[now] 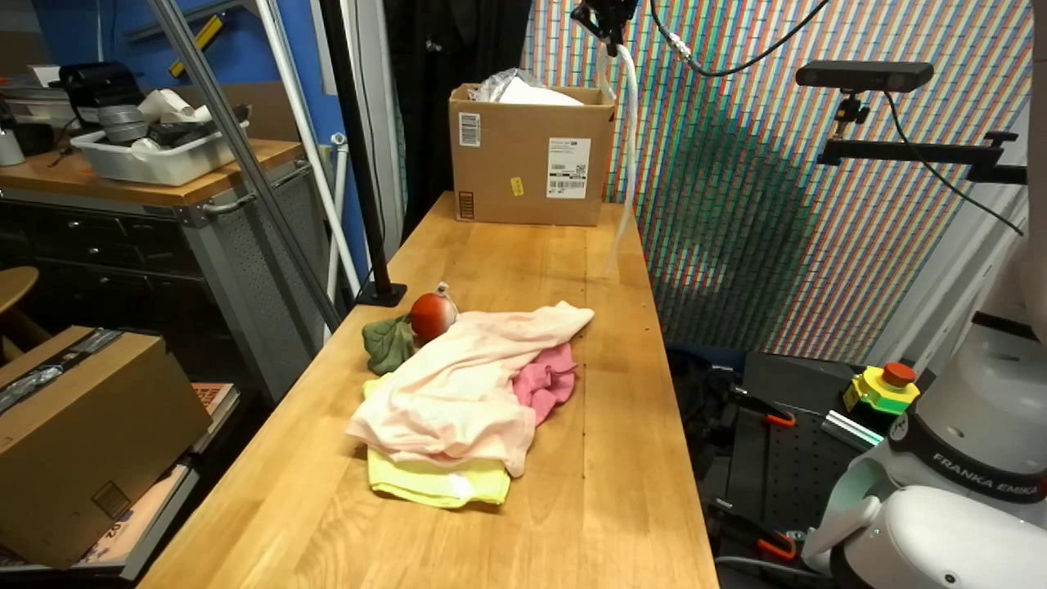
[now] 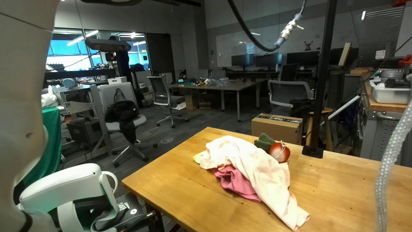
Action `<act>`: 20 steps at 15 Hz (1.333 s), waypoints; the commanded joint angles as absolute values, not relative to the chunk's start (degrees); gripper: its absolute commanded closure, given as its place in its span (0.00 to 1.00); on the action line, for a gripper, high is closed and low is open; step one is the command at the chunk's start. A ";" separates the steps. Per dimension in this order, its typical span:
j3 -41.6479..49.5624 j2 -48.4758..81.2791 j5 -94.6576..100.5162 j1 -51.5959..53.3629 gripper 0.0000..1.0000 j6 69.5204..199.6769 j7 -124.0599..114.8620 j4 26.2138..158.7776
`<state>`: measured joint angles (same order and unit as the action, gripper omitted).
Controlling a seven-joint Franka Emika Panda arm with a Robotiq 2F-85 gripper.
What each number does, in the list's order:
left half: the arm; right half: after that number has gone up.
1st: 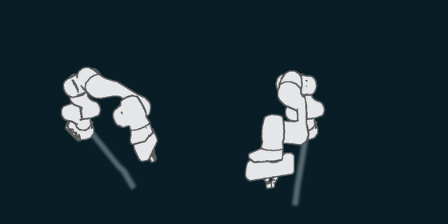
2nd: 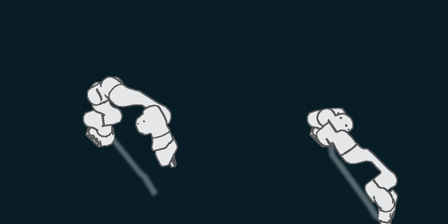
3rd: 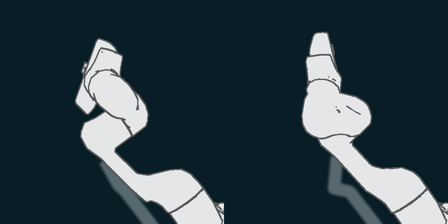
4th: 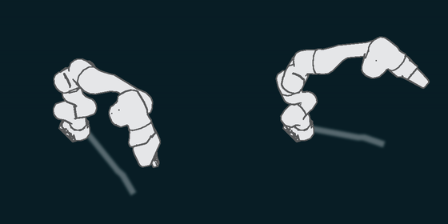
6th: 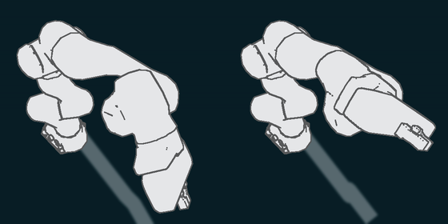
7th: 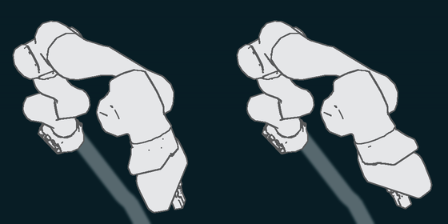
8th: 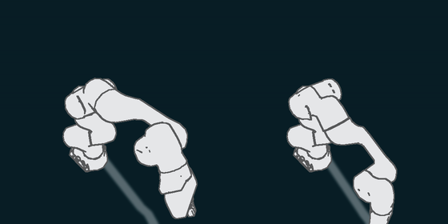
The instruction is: Move the white rope and radish to the right, move the peach shirt forwards, move the yellow towel and pink shirt to the left
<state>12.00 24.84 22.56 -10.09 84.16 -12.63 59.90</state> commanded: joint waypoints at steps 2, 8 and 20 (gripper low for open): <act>11.90 31.90 19.55 -12.13 0.97 81.78 -8.43 47.28; 9.77 32.84 13.77 -15.35 0.97 84.57 -0.19 44.74; 9.93 31.01 14.25 -15.99 0.01 83.07 10.15 47.93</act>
<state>9.95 31.54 14.07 -15.65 84.02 8.07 48.22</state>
